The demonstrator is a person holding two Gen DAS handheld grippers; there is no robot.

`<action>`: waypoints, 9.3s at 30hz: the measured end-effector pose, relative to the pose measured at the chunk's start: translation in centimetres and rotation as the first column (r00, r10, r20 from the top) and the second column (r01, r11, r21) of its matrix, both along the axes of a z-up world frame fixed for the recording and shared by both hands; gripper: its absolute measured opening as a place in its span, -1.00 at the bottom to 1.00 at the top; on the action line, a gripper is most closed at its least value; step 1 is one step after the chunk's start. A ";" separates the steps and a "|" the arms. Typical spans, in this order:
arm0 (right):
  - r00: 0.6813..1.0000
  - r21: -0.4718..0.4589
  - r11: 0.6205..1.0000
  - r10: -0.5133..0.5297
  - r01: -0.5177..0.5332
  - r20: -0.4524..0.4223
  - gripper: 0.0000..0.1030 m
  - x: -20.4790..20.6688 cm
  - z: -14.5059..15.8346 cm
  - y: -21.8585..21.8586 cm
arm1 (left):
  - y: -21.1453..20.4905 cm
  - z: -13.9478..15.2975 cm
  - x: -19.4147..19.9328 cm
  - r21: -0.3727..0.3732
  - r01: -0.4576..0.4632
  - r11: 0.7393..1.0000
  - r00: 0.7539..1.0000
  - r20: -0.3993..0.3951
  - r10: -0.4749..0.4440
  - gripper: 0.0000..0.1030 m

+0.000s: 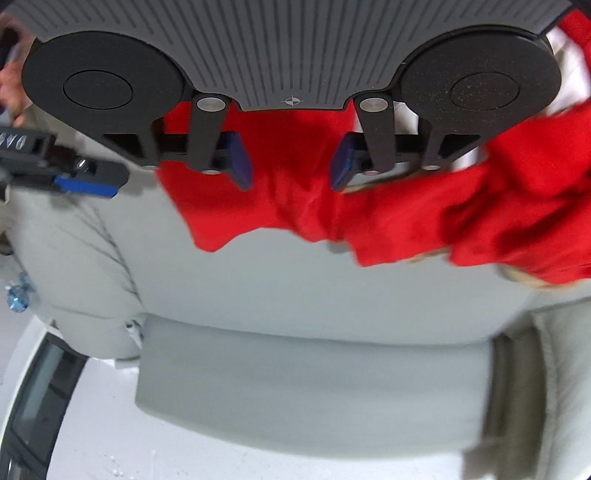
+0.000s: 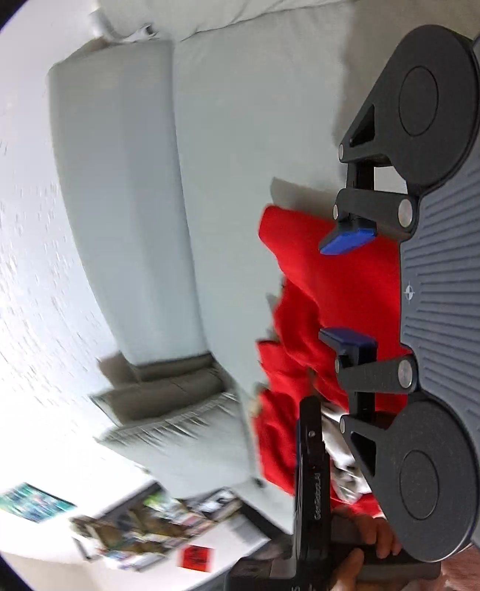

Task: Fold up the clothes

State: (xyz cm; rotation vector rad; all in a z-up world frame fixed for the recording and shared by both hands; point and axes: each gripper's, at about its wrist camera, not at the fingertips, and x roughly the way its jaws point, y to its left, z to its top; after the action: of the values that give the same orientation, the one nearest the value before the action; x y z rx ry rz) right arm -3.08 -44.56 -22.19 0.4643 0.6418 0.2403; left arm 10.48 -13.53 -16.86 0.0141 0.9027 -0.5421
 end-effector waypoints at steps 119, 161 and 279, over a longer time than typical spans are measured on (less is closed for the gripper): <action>0.926 -0.259 0.962 -0.018 -0.087 -0.377 -0.33 -5.3 3.7 8.0 | 4.1 -1.5 -12.1 0.135 -0.065 0.989 0.990 -0.117 0.081 -0.04; 0.954 -0.247 0.966 -0.007 -0.071 -0.300 -0.28 -2.3 2.7 8.8 | -0.2 -2.4 -9.8 0.180 0.023 0.983 0.998 -0.068 -0.011 -0.03; 0.898 -0.252 0.963 -0.031 -0.090 -0.439 -0.59 -5.1 2.1 8.6 | 0.6 -3.7 -11.2 0.270 0.020 0.963 0.983 -0.183 0.031 -0.21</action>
State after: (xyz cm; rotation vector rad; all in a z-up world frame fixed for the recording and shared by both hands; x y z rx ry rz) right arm -8.17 -35.92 -20.13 0.2456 1.1124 0.0716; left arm -0.72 -12.96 -20.58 0.2125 1.1551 -0.4152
